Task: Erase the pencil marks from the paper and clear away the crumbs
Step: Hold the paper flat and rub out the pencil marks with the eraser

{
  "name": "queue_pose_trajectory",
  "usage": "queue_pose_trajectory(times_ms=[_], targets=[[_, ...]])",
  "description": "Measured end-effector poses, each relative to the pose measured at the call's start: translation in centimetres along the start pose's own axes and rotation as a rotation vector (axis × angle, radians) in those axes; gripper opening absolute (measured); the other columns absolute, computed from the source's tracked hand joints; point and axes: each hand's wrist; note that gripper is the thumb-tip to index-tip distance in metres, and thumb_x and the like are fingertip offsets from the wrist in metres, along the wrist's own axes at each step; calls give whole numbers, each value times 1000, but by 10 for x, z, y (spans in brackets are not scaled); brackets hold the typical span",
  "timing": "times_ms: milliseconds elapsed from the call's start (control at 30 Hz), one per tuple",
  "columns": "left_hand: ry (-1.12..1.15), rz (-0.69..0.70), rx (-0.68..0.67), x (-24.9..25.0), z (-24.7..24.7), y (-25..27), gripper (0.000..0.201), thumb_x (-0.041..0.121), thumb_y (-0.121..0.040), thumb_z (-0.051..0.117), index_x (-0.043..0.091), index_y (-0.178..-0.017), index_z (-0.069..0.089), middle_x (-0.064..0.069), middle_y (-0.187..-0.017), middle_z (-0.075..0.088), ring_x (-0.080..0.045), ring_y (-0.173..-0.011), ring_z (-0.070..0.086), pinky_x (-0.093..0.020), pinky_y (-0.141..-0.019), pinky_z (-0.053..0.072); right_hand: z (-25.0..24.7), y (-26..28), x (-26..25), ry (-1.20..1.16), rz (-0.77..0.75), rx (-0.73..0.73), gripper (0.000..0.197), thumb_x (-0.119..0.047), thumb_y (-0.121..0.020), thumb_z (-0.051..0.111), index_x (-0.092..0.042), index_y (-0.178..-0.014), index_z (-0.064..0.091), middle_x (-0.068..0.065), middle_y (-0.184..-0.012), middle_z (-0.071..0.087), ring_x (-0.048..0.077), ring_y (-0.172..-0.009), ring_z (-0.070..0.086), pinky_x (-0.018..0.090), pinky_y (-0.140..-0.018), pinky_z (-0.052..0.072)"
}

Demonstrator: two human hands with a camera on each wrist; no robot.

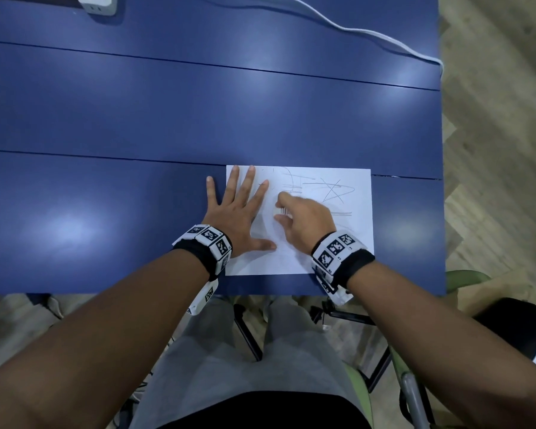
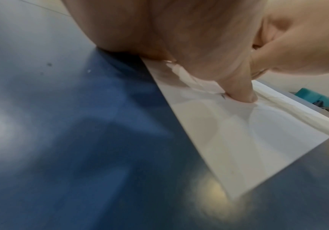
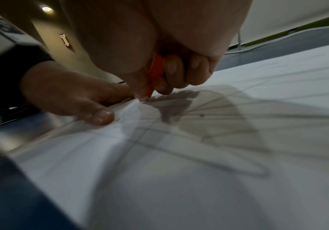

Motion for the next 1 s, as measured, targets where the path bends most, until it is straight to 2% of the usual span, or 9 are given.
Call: queue_pose_trajectory(times_ms=[100, 233, 433, 567, 733, 900, 1000], targets=[[10, 0, 2, 1, 1, 0, 127, 99, -69, 29, 25, -155, -28, -7, -157, -44, -34, -146, -37, -73, -111, -17, 3, 7, 0, 16, -35, -41, 17, -31, -95, 53, -23, -110, 50, -5, -108, 68, 24, -95, 62, 33, -72, 46], [13, -1, 4, 0, 1, -2, 127, 100, -68, 29, 26, -154, -28, -7, -157, -44, -34, -146, -37, -74, -111, -15, -3, -4, 5, -30, 60, 50, 16, -29, -94, 55, -21, -108, 52, -4, -99, 68, 26, -89, 62, 36, -72, 49], [6, 0, 0, 0, 2, -1, 127, 100, -68, 28, 26, -154, -29, -7, -156, -45, -34, -146, -37, -74, -111, -15, 0, 6, 3, 6, -24, -23, 18, -29, -94, 55, -21, -110, 52, -5, -105, 69, 25, -93, 63, 37, -74, 51], [16, -1, 5, 0, 1, -2, 128, 100, -67, 29, 26, -154, -29, -6, -156, -45, -34, -146, -38, -74, -111, -17, -4, -5, 6, -17, 56, 45, 16, -29, -94, 55, -22, -108, 52, -4, -98, 68, 25, -88, 61, 35, -72, 49], [10, -1, -5, 1, 0, -1, 127, 100, -69, 28, 25, -153, -31, -7, -156, -46, -34, -146, -38, -75, -112, -12, 5, 12, -1, 17, -27, -38, 17, -31, -95, 54, -23, -109, 51, -4, -104, 69, 25, -91, 62, 35, -71, 49], [1, -2, -9, 1, -1, -1, 127, 100, -69, 28, 25, -154, -30, -8, -156, -45, -35, -146, -37, -75, -112, -12, -2, 1, 0, -44, 62, 34, 15, -30, -94, 56, -23, -107, 53, -3, -99, 69, 25, -91, 62, 36, -74, 51], [-2, -5, -16, 2, 0, -1, 127, 101, -67, 20, 24, -153, -31, -8, -156, -46, -35, -146, -37, -76, -112, -10, 5, 14, -10, 3, -9, -78, 18, -33, -95, 53, -23, -111, 51, -3, -108, 69, 25, -96, 62, 35, -77, 50]])
Point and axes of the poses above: each hand's wrist, its own y-axis away from the middle knuckle, its own z-axis out of the palm, x = y × z
